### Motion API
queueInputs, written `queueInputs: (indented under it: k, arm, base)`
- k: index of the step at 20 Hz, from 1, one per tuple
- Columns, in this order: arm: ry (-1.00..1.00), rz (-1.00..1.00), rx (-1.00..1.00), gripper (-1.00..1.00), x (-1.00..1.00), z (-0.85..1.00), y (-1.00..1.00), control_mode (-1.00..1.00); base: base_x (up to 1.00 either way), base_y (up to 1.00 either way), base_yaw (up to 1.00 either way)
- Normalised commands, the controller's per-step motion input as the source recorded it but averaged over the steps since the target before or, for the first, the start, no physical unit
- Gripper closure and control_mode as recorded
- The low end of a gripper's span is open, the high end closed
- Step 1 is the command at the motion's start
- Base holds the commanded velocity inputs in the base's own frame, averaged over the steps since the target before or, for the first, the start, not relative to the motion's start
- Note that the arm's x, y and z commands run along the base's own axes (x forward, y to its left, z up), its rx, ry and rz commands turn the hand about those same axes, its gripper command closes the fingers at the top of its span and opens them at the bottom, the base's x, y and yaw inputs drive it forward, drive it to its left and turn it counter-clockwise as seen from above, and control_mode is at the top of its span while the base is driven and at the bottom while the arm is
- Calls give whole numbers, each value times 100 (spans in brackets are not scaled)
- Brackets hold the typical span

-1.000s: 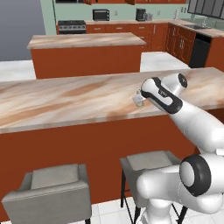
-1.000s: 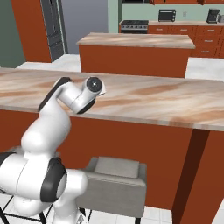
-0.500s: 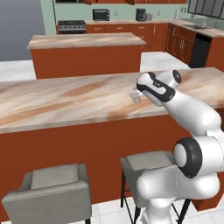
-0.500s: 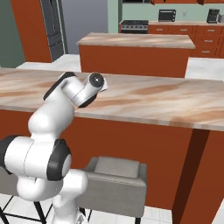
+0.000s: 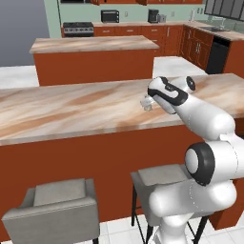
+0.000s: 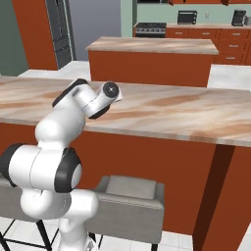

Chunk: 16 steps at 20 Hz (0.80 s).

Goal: Get the candle and the beer from the cabinet and move them to the dining counter.

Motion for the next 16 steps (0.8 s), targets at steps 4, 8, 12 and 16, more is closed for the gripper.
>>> queueInputs:
  k: [4, 8, 12, 16]
  arm:
    - [0, 0, 0, 100, 0, -29, 0, -100]
    - [0, 0, 0, 100, 0, -30, 0, -100]
    - [0, 0, 0, 100, 0, -37, 0, -100]
    - [0, 0, 0, 100, 0, -46, 0, -100]
  base:
    - [0, 0, 0]
    - [0, 0, 0]
    - [0, 0, 0]
    - [0, 0, 0]
